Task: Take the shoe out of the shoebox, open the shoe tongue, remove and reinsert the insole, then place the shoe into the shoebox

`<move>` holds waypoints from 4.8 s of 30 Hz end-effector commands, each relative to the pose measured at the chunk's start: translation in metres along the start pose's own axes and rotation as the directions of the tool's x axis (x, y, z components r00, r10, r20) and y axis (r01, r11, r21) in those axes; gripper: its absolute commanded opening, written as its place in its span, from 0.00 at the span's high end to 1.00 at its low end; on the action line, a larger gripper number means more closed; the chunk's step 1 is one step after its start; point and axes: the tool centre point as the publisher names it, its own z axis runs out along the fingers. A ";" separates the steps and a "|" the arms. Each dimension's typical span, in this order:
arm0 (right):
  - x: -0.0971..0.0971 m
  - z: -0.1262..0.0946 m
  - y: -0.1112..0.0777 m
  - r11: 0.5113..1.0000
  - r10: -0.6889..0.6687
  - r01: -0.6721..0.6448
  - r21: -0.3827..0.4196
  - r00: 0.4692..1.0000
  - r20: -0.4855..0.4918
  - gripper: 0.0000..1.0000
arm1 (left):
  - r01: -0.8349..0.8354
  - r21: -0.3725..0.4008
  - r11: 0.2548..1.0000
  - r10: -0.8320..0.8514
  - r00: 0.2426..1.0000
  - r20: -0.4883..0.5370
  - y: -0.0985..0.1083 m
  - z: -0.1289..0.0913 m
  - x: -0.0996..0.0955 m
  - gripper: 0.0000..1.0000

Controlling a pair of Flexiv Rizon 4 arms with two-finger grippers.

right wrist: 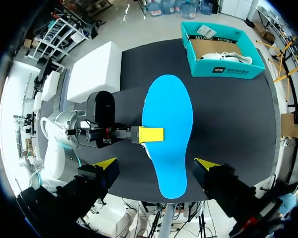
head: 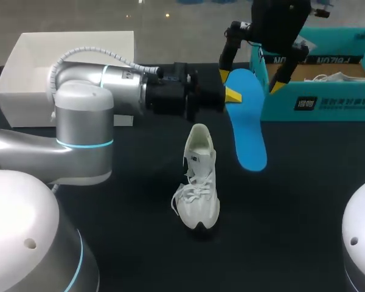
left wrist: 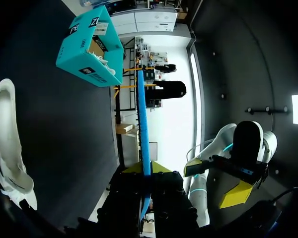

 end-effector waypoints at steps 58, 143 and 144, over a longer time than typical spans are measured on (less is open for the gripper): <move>-0.046 -0.017 -0.030 0.939 -0.143 -0.062 -0.337 0.823 -0.550 0.00 | 0.028 0.052 0.998 -0.027 0.999 -0.033 -0.006 -0.028 -0.002 1.00; -0.060 0.032 0.010 0.982 -0.189 0.045 -0.183 0.238 -0.953 0.00 | 0.062 -0.029 0.998 -0.064 0.994 -0.085 -0.001 -0.043 0.019 1.00; -0.060 0.032 0.010 0.982 -0.189 0.045 -0.183 0.238 -0.953 0.00 | 0.058 -0.029 0.998 -0.060 0.995 -0.085 -0.001 -0.043 0.019 1.00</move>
